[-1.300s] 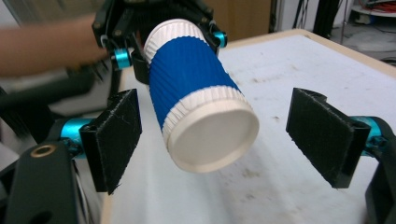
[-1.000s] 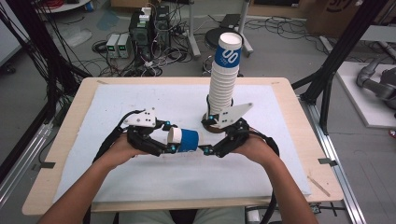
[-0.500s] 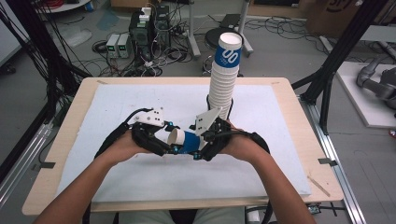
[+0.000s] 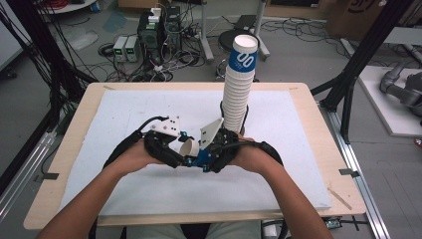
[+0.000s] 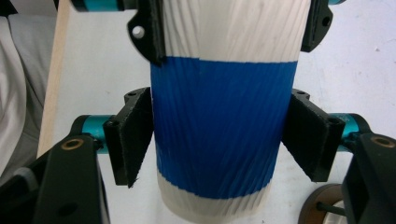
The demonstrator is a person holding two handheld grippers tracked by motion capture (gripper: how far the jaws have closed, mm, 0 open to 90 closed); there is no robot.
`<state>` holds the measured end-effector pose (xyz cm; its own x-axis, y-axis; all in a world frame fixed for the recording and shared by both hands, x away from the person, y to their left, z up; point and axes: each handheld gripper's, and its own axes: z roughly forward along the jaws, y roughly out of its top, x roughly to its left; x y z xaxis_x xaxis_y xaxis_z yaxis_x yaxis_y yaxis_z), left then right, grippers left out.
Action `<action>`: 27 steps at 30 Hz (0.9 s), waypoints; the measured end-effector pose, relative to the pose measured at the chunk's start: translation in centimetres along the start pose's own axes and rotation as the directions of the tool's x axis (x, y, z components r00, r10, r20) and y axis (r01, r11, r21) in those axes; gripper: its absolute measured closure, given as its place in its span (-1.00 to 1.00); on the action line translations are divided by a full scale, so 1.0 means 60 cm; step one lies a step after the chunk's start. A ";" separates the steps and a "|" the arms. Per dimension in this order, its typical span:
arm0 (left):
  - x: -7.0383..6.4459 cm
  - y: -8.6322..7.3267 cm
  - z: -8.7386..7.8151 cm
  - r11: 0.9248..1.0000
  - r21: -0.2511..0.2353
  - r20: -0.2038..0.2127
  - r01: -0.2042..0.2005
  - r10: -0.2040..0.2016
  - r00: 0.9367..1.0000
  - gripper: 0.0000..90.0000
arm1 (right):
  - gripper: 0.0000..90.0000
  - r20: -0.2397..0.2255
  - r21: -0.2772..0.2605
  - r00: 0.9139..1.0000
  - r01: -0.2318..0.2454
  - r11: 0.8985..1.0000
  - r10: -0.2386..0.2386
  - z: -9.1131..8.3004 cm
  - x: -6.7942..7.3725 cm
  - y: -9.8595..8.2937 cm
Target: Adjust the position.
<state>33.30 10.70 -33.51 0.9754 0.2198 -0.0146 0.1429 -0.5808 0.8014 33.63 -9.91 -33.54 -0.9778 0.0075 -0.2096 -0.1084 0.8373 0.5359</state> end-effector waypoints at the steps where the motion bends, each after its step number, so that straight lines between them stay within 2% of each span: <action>1: 0.000 0.000 0.000 1.000 0.008 -0.002 -0.005 0.005 1.000 -0.26 | -0.33 -0.004 0.004 1.000 -0.001 1.000 0.001 0.001 0.000 0.001; 8: 0.000 0.000 0.002 1.000 0.000 0.000 0.002 -0.002 1.000 -0.35 | -0.32 0.001 0.012 1.000 -0.016 1.000 0.016 0.005 0.001 0.002; 12: 0.002 -0.006 0.002 0.998 -0.065 -0.005 0.017 -0.017 1.000 -0.49 | -0.33 -0.009 -0.012 0.999 -0.043 0.999 0.043 0.001 0.001 -0.005; 13: 0.003 -0.008 0.001 0.996 -0.086 -0.011 0.026 -0.028 1.000 -0.58 | -0.33 -0.010 -0.017 0.999 -0.049 0.999 0.048 -0.001 0.000 -0.008; 15: 0.004 -0.012 -0.005 0.993 -0.116 -0.014 0.026 -0.028 1.000 -0.62 | -0.33 -0.014 -0.036 0.997 -0.071 0.997 0.070 -0.005 -0.001 -0.016; 20: 0.006 -0.021 -0.018 0.980 -0.195 -0.023 0.048 -0.054 0.998 -0.62 | -0.33 -0.021 -0.118 0.993 -0.120 0.986 0.119 -0.015 -0.006 -0.042; 21: 0.006 -0.021 -0.018 0.980 -0.195 -0.023 0.048 -0.054 0.998 -0.62 | -0.33 -0.020 -0.130 0.992 -0.127 0.983 0.126 -0.017 -0.007 -0.046; 22: 0.007 -0.028 -0.023 0.973 -0.222 -0.033 0.059 -0.068 0.997 -0.62 | -0.33 -0.019 -0.142 0.990 -0.142 0.980 0.140 -0.018 -0.007 -0.053; 27: 0.009 -0.044 -0.037 0.952 -0.294 -0.040 0.085 -0.101 0.994 -0.62 | -0.33 -0.017 -0.200 0.981 -0.193 0.961 0.194 -0.025 -0.010 -0.077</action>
<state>33.10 14.11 -34.30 0.9486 0.3083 -0.0720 0.1699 -0.3038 0.9375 34.48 -14.62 -34.67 -0.9831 0.1608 -0.0881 0.0490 0.6937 0.7186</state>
